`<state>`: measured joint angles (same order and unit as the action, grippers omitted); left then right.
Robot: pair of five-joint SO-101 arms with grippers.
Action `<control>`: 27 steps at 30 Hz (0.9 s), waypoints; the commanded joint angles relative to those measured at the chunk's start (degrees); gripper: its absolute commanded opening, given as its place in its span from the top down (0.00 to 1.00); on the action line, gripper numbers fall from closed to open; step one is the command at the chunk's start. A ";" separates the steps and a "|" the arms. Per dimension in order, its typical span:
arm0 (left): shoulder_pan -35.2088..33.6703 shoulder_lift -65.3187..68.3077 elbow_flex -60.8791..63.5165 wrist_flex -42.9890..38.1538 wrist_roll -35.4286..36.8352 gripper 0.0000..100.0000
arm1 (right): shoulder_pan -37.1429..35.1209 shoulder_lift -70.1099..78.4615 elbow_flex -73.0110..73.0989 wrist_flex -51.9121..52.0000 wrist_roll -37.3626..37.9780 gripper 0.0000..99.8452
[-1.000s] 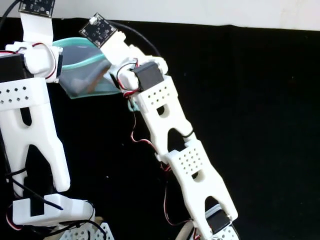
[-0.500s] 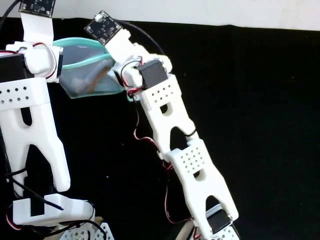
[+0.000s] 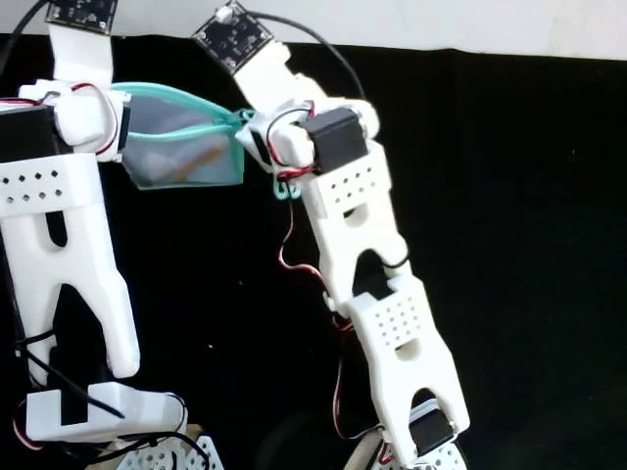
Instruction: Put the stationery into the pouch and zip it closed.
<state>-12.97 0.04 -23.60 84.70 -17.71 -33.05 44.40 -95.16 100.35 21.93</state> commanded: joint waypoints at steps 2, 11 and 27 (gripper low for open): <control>2.33 -0.13 -2.86 0.26 -0.35 0.99 | 0.84 -4.79 -6.37 0.66 -0.18 0.99; 2.42 -0.13 -4.00 1.58 -0.26 0.99 | -3.65 -8.84 -6.37 -0.31 -0.18 0.99; 2.42 -0.13 -7.08 1.49 -0.26 0.99 | -4.26 -16.31 -6.37 0.48 -0.18 0.99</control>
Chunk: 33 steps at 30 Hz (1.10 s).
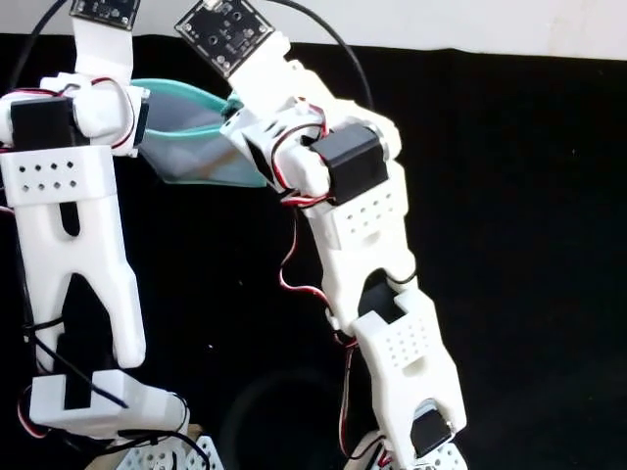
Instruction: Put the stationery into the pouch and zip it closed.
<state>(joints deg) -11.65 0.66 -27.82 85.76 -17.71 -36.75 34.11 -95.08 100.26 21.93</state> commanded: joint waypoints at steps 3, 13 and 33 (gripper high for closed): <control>2.24 -0.75 -5.93 0.62 -0.26 0.98 | -0.48 -6.11 -6.46 0.66 -0.18 0.99; 4.18 -0.84 -14.37 4.22 -0.18 0.83 | -0.22 -6.11 -6.46 0.66 0.09 0.99; 4.35 -2.42 -24.75 15.47 8.70 0.83 | -0.22 -6.29 -6.46 -6.55 -6.15 0.99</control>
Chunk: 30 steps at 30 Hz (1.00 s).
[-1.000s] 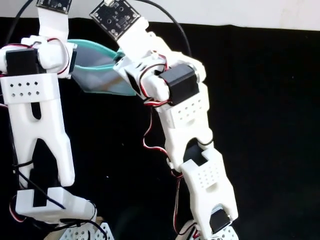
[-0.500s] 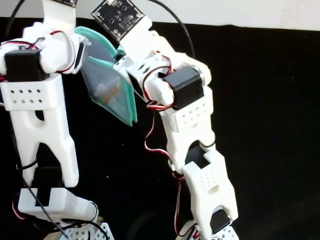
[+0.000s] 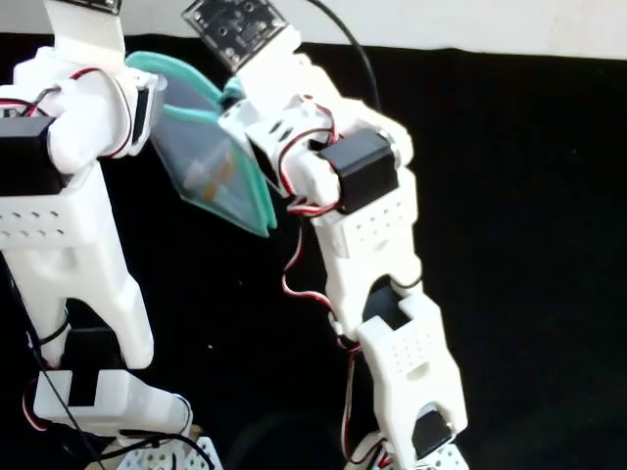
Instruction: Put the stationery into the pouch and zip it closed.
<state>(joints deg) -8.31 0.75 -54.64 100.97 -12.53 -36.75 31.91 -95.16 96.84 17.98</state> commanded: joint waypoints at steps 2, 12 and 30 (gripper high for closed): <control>1.01 -4.44 5.58 0.26 5.54 0.83 | -0.22 -4.09 -6.37 -4.70 -3.87 0.99; 1.19 -18.59 26.24 0.26 10.90 0.83 | -0.57 -4.00 -6.37 -8.57 -9.14 0.99; 0.66 -24.75 65.01 -29.10 10.90 0.83 | -0.48 -13.41 -6.37 -3.91 -9.14 0.99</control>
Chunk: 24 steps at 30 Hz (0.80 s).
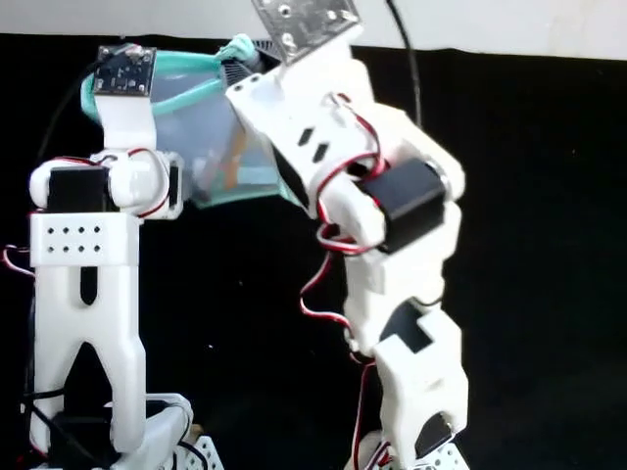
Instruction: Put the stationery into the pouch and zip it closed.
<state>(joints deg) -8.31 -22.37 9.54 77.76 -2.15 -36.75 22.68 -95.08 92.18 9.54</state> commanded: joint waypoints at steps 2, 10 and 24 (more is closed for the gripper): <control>0.13 -1.54 1.54 -9.49 0.53 0.83 | -0.48 -4.18 -6.46 1.89 -0.70 0.99; 0.04 -1.45 1.80 -14.86 0.53 0.83 | -1.54 -4.00 -6.46 5.05 -0.70 0.99; 4.18 11.30 -3.03 -17.32 0.53 0.83 | -8.66 -3.30 -5.58 7.78 -0.70 0.99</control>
<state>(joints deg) -5.32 -12.35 10.42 61.41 -2.07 -44.66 22.24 -95.08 99.74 9.54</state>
